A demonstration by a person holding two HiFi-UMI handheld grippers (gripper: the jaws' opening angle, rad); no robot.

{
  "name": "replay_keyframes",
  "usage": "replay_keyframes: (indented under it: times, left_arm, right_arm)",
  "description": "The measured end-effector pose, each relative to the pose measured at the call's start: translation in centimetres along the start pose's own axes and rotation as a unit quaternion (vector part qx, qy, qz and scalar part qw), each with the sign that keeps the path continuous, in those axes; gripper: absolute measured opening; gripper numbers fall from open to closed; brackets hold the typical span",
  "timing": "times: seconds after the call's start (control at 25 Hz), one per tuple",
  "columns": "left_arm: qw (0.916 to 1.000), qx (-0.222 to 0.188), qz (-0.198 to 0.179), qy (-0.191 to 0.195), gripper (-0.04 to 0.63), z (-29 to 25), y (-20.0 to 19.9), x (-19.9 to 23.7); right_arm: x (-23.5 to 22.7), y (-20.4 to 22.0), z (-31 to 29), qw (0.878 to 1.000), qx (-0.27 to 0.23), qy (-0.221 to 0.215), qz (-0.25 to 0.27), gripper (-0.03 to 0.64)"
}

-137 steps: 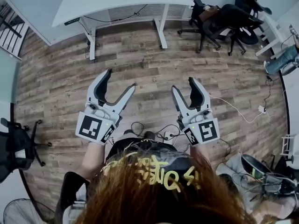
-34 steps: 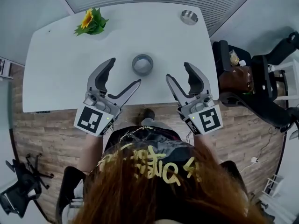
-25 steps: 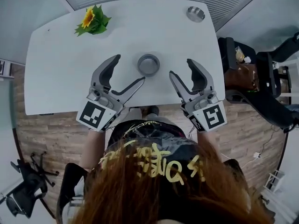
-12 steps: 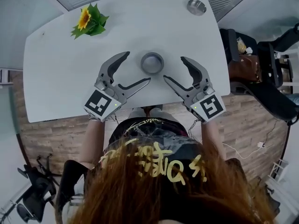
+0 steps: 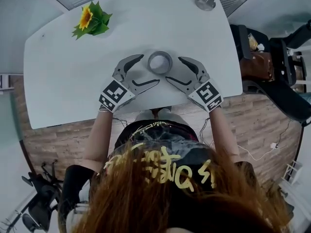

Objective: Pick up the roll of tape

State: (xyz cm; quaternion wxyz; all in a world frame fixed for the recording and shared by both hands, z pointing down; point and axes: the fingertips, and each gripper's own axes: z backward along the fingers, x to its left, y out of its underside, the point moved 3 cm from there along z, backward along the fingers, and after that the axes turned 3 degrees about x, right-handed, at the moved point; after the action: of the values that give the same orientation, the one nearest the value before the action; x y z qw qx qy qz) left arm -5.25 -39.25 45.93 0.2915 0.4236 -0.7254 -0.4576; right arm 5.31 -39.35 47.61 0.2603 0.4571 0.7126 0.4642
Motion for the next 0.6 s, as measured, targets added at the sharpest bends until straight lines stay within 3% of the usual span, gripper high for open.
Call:
replay_keyframes:
  times: [0.6]
  left_arm:
    - [0.9939, 0.106, -0.029, 0.012, 0.414, -3.4, 3.0, 1.2]
  right_arm:
    - [0.0, 1.2, -3.4, 0.995, 0.066, -0.057, 0.049, 0.324]
